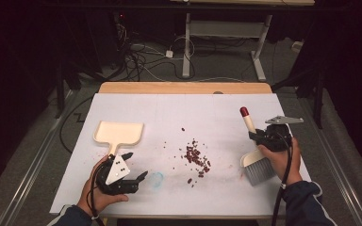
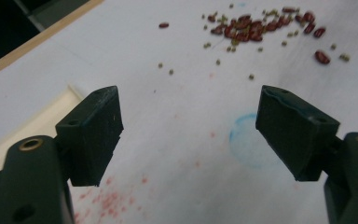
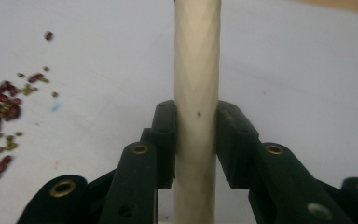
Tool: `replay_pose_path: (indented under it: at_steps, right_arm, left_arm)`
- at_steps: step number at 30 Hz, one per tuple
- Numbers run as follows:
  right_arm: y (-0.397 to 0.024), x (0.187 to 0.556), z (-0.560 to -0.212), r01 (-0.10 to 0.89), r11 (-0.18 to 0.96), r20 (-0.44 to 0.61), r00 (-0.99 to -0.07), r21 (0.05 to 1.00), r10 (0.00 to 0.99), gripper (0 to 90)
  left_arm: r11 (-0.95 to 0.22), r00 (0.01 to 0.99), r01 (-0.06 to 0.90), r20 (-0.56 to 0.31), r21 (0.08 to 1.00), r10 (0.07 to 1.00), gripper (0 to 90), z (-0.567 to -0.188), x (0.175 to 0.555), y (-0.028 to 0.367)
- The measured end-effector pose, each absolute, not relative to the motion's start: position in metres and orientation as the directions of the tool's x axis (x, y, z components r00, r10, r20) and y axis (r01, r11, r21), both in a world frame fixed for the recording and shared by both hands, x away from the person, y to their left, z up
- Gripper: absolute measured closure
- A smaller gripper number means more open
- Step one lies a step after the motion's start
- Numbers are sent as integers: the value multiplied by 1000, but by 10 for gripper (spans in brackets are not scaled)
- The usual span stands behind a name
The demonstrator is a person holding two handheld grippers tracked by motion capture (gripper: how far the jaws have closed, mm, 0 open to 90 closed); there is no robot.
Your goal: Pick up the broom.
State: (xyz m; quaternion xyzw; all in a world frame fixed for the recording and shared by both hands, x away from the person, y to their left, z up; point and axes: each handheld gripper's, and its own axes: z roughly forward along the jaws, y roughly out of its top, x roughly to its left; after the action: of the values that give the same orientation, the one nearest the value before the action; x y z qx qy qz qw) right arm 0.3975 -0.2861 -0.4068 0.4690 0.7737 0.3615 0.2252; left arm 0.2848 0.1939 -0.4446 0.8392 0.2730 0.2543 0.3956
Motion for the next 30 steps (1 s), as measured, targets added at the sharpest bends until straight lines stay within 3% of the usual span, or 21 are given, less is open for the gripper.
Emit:
replay_pose_path:
  at_steps: [9, 14, 21, 30]
  right_arm:
    - [-269, 370, -376, 428, 266, -26, -490, 864, 872, 712]
    - [-253, 354, -363, 363, 245, -33, -502, 899, 864, 711]
    - [-225, 331, -356, 286, 243, -53, -542, 927, 839, 711]
    - [-200, 307, -353, 207, 241, -78, -585, 948, 808, 710]
  left_arm:
    - [-461, 794, 231, 109, 857, 598, 228, -424, 294, 151]
    - [-389, 858, 222, 10, 894, 513, 235, -409, 299, 102]
    - [-355, 908, 201, -37, 913, 417, 244, -399, 304, 26]
    - [-332, 890, 250, -81, 910, 448, 404, -415, 320, -6]
